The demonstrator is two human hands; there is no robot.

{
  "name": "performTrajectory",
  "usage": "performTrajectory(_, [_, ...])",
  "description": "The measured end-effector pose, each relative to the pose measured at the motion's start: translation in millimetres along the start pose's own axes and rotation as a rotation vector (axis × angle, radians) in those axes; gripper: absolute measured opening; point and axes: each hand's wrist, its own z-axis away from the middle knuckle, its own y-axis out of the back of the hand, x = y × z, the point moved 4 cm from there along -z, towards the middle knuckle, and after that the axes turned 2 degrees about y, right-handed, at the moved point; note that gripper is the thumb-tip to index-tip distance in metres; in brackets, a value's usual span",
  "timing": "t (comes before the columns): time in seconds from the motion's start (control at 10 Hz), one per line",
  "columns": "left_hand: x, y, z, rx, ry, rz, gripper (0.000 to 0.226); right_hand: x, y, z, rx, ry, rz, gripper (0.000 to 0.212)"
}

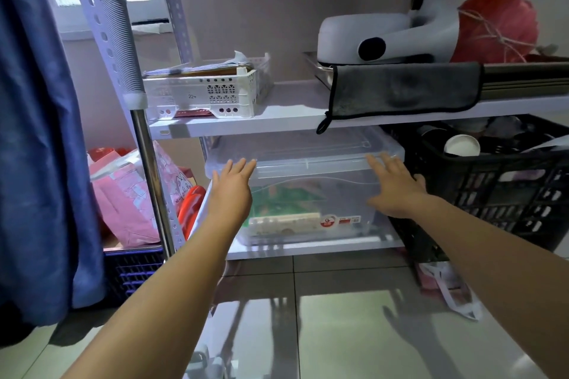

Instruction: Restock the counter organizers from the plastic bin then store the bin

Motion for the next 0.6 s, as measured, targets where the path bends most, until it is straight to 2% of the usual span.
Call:
performTrajectory(0.1, [-6, -7, -6, -0.075, -0.032, -0.038, 0.088, 2, -2, -9, -0.004, -0.004, 0.012, 0.102])
performTrajectory(0.2, [-8, -4, -12, -0.173, -0.045, -0.092, 0.090, 1, -4, -12, -0.024, -0.002, 0.022, 0.103])
performTrajectory(0.3, [-3, 3, -11, -0.345, -0.019, -0.201, 0.098, -1, 4, -10, -0.110, -0.032, 0.046, 0.103])
performTrajectory(0.4, [4, 8, 6, -0.370, -0.004, -0.213, 0.099, -2, 4, 12, -0.155, -0.074, 0.021, 0.105])
performTrajectory(0.5, [20, 28, 40, -0.368, -0.027, -0.166, 0.094, 1, 12, 64, -0.174, -0.081, -0.044, 0.096])
performTrajectory(0.6, [50, 69, 69, -0.432, -0.063, -0.129, 0.092, 6, 53, 117, -0.196, -0.094, -0.018, 0.090])
